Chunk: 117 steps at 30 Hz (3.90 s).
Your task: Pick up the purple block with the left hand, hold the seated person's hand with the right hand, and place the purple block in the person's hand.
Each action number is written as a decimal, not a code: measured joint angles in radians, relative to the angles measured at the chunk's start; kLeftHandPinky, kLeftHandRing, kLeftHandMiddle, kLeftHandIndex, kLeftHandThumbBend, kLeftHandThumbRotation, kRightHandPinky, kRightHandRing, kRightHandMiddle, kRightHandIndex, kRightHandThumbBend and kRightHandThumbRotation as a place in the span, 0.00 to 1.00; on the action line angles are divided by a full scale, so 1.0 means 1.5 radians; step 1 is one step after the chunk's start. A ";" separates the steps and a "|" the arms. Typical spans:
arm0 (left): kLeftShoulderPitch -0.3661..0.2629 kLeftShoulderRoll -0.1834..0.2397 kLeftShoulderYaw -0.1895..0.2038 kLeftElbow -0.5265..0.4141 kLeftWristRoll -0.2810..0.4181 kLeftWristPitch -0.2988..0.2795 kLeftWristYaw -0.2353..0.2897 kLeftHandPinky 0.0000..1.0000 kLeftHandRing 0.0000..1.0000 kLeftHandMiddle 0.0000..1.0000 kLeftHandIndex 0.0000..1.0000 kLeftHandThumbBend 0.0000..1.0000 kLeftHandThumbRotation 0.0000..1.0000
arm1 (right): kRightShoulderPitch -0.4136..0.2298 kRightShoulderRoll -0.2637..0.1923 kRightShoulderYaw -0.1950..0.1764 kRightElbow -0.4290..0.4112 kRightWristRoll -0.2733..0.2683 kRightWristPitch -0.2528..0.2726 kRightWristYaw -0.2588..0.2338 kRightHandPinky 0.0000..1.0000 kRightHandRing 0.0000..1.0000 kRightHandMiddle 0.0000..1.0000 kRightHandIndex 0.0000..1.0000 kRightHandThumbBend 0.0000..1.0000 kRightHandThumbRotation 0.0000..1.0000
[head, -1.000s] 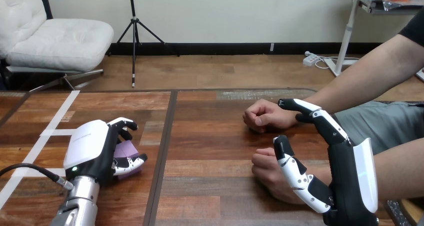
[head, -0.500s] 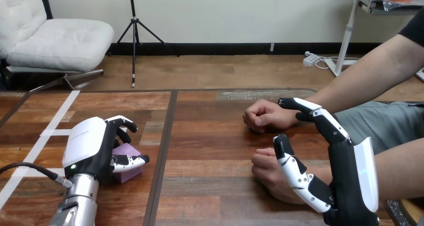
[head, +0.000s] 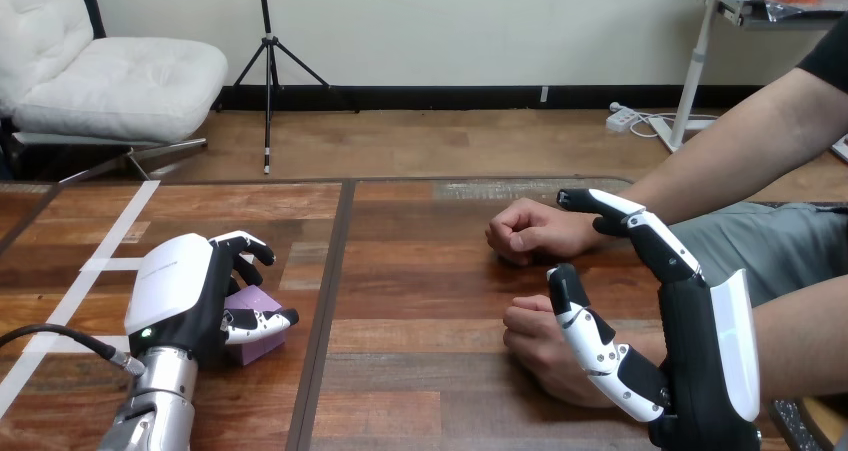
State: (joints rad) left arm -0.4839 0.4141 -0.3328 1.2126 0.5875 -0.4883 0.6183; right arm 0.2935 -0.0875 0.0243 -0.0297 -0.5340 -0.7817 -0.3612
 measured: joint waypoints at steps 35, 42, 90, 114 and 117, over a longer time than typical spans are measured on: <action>0.010 -0.004 0.012 0.005 -0.034 -0.083 0.013 0.40 0.45 0.53 0.60 0.60 0.03 | 0.000 -0.003 -0.001 -0.003 -0.010 0.006 0.004 0.72 0.78 0.75 0.73 0.40 0.52; 0.016 -0.022 0.062 0.005 -0.121 -0.130 -0.053 0.39 0.44 0.52 0.58 0.67 0.08 | 0.000 -0.004 -0.002 -0.003 -0.010 0.007 0.004 0.72 0.78 0.75 0.72 0.40 0.52; 0.117 -0.100 0.211 -0.126 -0.310 -0.279 -0.261 0.33 0.40 0.50 0.57 0.80 0.14 | -0.001 -0.039 -0.022 -0.026 -0.016 0.046 0.036 0.75 0.82 0.81 0.79 0.47 0.44; 0.194 -0.167 0.235 -0.244 -0.391 -0.280 -0.365 0.35 0.41 0.49 0.55 0.83 0.09 | 0.029 -0.200 -0.096 -0.253 -0.044 0.317 0.338 0.87 0.90 0.92 0.91 0.76 0.19; 0.203 -0.173 0.235 -0.257 -0.397 -0.279 -0.375 0.35 0.41 0.49 0.55 0.83 0.09 | 0.029 -0.219 -0.104 -0.273 -0.054 0.349 0.371 0.88 0.91 0.92 0.91 0.79 0.18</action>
State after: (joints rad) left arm -0.1795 0.1539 0.0195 0.8274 -0.0085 -0.9065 0.0564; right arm 0.3364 -0.4159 -0.1321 -0.4386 -0.6153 -0.2588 0.1958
